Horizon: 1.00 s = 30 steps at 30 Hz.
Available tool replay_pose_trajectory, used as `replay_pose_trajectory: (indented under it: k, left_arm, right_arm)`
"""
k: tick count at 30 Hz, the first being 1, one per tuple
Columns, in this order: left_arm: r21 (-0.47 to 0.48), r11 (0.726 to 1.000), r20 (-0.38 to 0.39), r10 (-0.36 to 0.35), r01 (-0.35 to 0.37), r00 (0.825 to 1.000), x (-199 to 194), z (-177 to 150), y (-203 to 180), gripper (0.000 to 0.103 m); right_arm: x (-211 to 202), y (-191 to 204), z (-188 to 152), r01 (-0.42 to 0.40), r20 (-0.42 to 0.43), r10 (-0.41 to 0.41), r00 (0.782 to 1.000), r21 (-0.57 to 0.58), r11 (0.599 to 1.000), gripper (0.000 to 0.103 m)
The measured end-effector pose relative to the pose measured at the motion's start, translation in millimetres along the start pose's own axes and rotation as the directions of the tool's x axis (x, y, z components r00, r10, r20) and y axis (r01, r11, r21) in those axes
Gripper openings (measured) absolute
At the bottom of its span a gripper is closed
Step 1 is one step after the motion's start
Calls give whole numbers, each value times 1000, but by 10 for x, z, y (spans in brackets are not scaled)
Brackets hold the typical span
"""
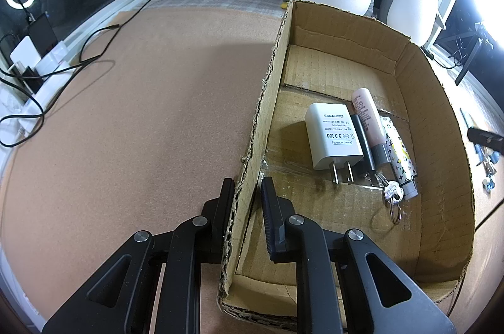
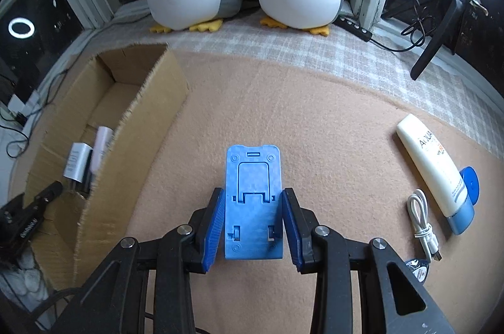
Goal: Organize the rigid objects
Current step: 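Carry the blue phone stand into the box and open the right gripper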
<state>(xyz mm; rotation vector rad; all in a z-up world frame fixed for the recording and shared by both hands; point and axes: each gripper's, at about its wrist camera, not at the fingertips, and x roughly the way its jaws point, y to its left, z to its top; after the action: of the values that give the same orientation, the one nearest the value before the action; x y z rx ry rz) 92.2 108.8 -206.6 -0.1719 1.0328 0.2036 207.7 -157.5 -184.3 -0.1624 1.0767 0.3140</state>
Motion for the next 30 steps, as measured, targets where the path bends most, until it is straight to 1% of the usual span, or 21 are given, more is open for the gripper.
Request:
replay_pose_trajectory:
  k: [3, 8, 12, 15, 19, 23, 26, 30]
  left_arm:
    - [-1, 1000, 0, 0, 0, 1000, -1, -1, 3, 15]
    - [-1, 1000, 0, 0, 0, 1000, 0, 0, -1, 15]
    - [0, 1000, 0, 0, 0, 1000, 0, 0, -1, 15]
    - [0, 1000, 0, 0, 0, 1000, 0, -1, -1, 15]
    - [-1, 1000, 0, 0, 0, 1000, 0, 0, 3, 15]
    - [0, 1000, 0, 0, 0, 1000, 0, 0, -1, 15]
    - [0, 1000, 0, 0, 0, 1000, 0, 0, -1, 15]
    - [0, 1000, 0, 1, -1, 1000, 0, 0, 0, 15]
  right_arm:
    - [-161, 95, 49, -30, 39, 30, 999, 0, 1000, 33]
    - [-402, 380, 161, -89, 92, 92, 992, -34, 995, 33]
    - [-486, 678, 216, -139, 100, 146, 984, -75, 987, 33]
    - [-461, 882, 233, -170, 89, 179, 980, -102, 980, 33]
    - [-365, 1147, 223, -189, 67, 199, 978, -133, 973, 33]
    - [-254, 1273, 203, -198, 46, 207, 977, -142, 970, 33]
    - [-151, 1325, 200, -208, 31, 213, 976, -127, 970, 33]
    - [-50, 1379, 186, -204, 16, 208, 978, -126, 971, 33]
